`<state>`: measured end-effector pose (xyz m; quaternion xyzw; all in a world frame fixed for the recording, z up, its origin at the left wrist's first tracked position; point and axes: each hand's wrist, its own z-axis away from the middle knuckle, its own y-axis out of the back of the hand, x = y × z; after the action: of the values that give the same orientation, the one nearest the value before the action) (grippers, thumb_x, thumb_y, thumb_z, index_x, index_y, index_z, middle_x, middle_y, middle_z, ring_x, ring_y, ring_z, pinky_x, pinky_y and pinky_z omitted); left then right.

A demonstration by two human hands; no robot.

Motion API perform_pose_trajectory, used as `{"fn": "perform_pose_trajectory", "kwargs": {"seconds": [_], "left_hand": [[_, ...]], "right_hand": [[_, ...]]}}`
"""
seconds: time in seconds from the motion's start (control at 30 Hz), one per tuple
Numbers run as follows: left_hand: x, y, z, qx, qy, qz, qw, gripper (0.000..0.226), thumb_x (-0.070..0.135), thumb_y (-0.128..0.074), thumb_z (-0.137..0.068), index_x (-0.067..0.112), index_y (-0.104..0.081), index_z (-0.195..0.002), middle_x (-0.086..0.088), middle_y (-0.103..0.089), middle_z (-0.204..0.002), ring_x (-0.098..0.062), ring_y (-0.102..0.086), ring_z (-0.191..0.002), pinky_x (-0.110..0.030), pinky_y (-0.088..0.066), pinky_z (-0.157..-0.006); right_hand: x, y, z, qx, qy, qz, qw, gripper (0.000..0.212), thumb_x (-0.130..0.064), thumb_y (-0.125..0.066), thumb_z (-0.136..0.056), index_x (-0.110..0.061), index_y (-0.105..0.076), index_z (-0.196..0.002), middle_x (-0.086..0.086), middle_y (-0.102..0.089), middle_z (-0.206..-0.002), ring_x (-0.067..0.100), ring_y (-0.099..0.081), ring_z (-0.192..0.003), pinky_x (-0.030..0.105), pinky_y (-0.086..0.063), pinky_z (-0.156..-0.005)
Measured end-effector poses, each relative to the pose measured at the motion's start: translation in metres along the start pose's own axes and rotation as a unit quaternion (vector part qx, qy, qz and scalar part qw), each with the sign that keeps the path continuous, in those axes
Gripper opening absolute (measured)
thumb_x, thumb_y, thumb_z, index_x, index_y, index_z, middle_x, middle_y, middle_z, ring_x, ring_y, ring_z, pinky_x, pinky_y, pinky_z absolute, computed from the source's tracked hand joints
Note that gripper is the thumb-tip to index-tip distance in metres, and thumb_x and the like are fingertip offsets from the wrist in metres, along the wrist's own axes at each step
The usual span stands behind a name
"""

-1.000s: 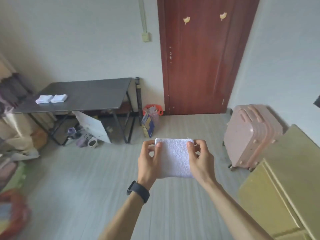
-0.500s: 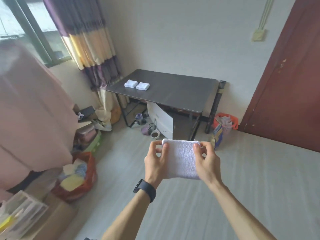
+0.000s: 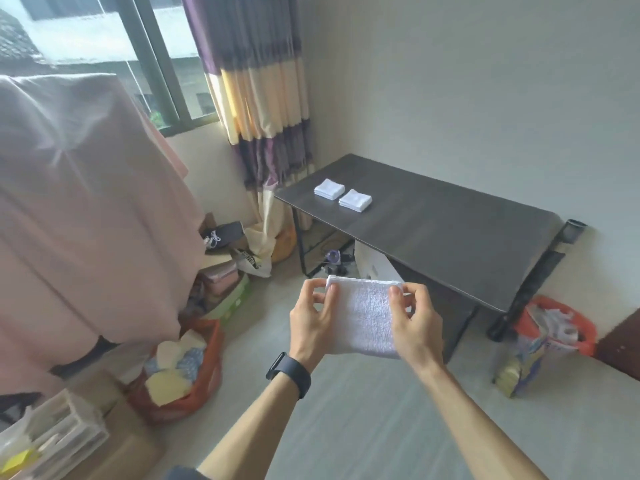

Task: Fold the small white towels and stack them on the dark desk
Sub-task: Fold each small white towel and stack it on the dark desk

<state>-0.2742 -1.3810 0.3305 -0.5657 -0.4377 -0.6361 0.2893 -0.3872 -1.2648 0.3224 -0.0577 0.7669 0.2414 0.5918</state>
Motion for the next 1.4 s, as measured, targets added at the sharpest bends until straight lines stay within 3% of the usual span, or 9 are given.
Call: {"fn": "perform_pose_trajectory", "kwargs": {"seconds": [0.07,0.2,0.47,0.73,1.2,1.4], "left_hand": [[0.004,-0.005,-0.041,0.023,0.009,-0.001,1.000,0.010,0.050,-0.057,-0.094,0.040,-0.060,-0.092,0.007,-0.065,-0.081,-0.011,-0.063,-0.071,-0.029,-0.050,-0.063],[0.008,-0.007,-0.119,0.064,0.024,0.004,0.998,0.015,0.050,-0.057,-0.094,0.036,-0.061,-0.093,0.006,-0.068,-0.084,-0.009,-0.064,-0.073,-0.026,-0.048,-0.062],[-0.019,-0.007,-0.289,0.091,0.045,-0.003,0.995,0.019,0.045,-0.060,-0.094,0.027,-0.063,-0.088,0.010,-0.067,-0.080,0.001,-0.058,-0.068,-0.019,-0.043,-0.062],[-0.038,-0.009,-0.470,0.043,0.061,-0.003,0.997,0.019,0.045,-0.062,-0.093,0.027,-0.065,-0.088,0.010,-0.067,-0.078,0.004,-0.056,-0.065,-0.009,-0.041,-0.057],[-0.101,-0.084,-0.744,-0.044,0.134,-0.041,0.989,0.021,0.047,-0.062,-0.091,0.027,-0.065,-0.088,0.010,-0.066,-0.077,0.003,-0.054,-0.063,-0.008,-0.040,-0.055],[-0.123,-0.115,-0.838,-0.081,0.173,-0.072,0.979,0.025,0.048,-0.062,-0.092,0.024,-0.064,-0.092,0.000,-0.069,-0.086,-0.002,-0.055,-0.067,-0.009,-0.042,-0.057]], "right_hand": [[-0.004,-0.021,-0.043,-0.020,0.006,-0.001,1.000,0.016,-0.038,-0.054,-0.099,-0.023,-0.057,-0.096,-0.010,-0.062,-0.080,0.004,-0.061,-0.069,0.024,-0.044,-0.061],[-0.009,-0.071,-0.119,-0.054,0.028,-0.009,0.998,0.014,-0.036,-0.055,-0.099,-0.024,-0.057,-0.093,-0.009,-0.062,-0.076,0.003,-0.059,-0.075,0.014,-0.042,-0.060],[0.003,-0.186,-0.251,-0.078,0.036,-0.019,0.996,0.012,-0.033,-0.056,-0.099,-0.022,-0.058,-0.095,-0.014,-0.064,-0.085,-0.005,-0.058,-0.085,0.013,-0.044,-0.066],[0.010,-0.297,-0.375,-0.045,-0.016,-0.016,0.999,0.017,-0.038,-0.055,-0.099,-0.022,-0.058,-0.096,-0.013,-0.066,-0.084,-0.004,-0.059,-0.082,0.008,-0.043,-0.066],[0.089,-0.436,-0.598,-0.017,-0.147,0.026,0.989,0.014,-0.040,-0.053,-0.099,-0.027,-0.057,-0.094,-0.016,-0.066,-0.084,-0.005,-0.059,-0.081,0.013,-0.041,-0.066],[0.121,-0.483,-0.678,-0.017,-0.204,0.043,0.978,0.012,-0.039,-0.050,-0.100,-0.030,-0.053,-0.093,-0.011,-0.063,-0.078,-0.002,-0.058,-0.073,0.012,-0.037,-0.059]]}}
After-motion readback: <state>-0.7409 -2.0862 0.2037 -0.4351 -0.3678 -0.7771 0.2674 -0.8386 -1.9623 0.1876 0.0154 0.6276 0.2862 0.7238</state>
